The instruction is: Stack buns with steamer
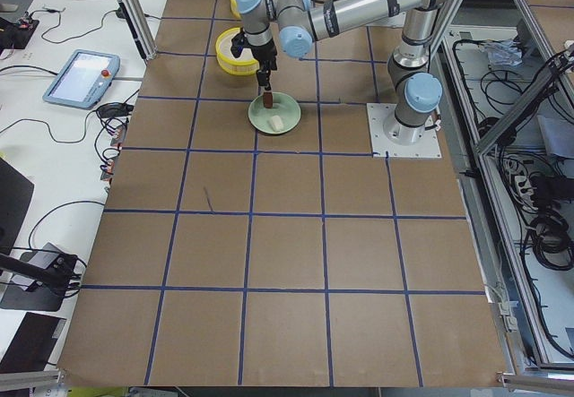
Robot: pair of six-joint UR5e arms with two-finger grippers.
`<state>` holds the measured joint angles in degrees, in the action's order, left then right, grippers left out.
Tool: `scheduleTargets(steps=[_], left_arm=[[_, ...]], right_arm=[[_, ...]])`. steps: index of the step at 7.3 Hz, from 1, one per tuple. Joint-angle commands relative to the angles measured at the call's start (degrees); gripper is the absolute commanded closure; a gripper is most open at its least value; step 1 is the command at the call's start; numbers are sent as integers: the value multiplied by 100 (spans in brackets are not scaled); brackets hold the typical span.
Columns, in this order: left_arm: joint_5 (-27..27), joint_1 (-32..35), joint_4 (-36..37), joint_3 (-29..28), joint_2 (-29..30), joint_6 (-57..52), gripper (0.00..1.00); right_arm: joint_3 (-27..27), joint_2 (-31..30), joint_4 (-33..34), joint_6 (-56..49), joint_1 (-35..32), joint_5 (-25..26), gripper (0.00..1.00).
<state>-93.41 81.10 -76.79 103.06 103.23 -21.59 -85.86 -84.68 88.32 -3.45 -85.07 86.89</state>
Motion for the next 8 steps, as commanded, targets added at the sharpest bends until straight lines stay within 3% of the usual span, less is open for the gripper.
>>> scheduleTargets(steps=[1, 2, 3, 4, 5, 7, 8], left_arm=[[-151, -191, 827, 353, 652, -302, 13], [-142, -191, 1268, 512, 803, -302, 22], [-108, -182, 1316, 618, 857, -294, 44], [-125, -182, 1325, 706, 874, -302, 82], [-107, -191, 1333, 646, 866, -311, 100], [-90, -182, 1299, 445, 787, -267, 100], [145, -130, 985, 121, 682, -180, 100]], right_arm=[[-290, 196, 777, 20, 175, 55, 0], [-291, 389, 1010, -50, 201, 91, 0], [-291, 626, 1082, -68, 306, 221, 0], [-300, 802, 1361, -242, 455, 301, 0], [-326, 830, 1363, -348, 648, 302, 0], [-527, 839, 1390, -498, 886, 311, 1], [-580, 1005, 1729, -525, 957, 337, 1]])
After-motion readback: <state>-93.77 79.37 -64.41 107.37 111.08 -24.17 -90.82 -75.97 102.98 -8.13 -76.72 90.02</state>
